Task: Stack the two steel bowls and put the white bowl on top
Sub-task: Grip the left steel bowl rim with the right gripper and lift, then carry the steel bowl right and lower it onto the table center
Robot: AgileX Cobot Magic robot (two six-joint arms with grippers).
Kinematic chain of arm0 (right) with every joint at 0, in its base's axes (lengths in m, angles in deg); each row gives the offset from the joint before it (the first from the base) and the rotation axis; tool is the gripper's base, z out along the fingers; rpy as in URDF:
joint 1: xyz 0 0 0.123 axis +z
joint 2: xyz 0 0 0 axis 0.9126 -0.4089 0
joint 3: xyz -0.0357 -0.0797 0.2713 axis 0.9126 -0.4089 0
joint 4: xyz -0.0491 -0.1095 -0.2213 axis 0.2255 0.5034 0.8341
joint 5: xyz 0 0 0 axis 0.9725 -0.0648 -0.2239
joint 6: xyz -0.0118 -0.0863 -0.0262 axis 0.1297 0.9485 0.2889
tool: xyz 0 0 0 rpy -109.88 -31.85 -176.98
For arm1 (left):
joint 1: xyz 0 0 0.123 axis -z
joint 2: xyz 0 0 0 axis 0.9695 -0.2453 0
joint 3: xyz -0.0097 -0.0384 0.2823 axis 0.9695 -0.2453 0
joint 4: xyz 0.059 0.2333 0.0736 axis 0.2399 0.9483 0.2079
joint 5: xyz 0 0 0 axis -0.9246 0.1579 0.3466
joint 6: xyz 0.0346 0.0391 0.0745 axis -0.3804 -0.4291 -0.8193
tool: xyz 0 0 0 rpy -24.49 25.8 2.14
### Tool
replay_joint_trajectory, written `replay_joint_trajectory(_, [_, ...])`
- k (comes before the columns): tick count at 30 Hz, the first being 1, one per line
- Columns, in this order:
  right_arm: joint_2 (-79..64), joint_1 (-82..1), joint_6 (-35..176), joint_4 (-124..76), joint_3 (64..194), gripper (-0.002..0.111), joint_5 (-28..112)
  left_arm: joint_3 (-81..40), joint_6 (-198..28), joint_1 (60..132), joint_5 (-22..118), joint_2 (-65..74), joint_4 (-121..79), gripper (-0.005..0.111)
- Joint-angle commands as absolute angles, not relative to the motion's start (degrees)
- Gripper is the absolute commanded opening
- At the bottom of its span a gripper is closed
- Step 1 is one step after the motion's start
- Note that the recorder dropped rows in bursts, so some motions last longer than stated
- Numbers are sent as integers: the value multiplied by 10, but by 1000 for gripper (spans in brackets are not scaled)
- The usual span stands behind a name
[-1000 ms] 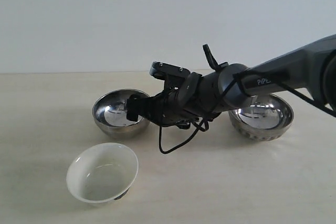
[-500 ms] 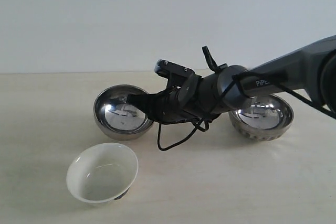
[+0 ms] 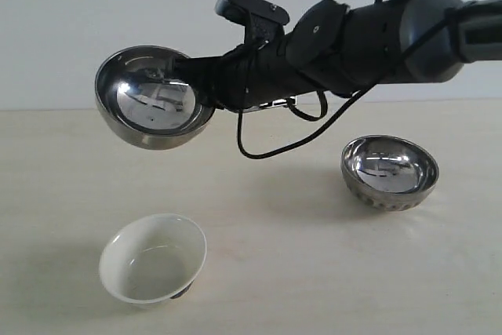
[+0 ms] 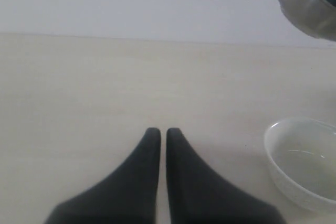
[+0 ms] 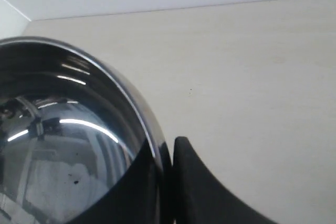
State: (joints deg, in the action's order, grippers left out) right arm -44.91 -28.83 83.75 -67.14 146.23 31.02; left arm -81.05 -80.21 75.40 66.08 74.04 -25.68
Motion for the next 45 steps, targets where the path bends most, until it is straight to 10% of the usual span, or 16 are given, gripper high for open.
replay_joint_trajectory(1, [-408, -309, 812, -632, 1446, 0, 266, -812, -799, 757, 657, 742, -257, 4])
replay_joint_trajectory(22, [-301, -367, 661, -350, 1271, 0, 85, -812, -799, 757, 657, 742, -257, 4])
replay_joint_trajectory(45, [-302, -367, 640, -353, 1081, 0, 321, -812, -799, 757, 657, 742, -257, 4])
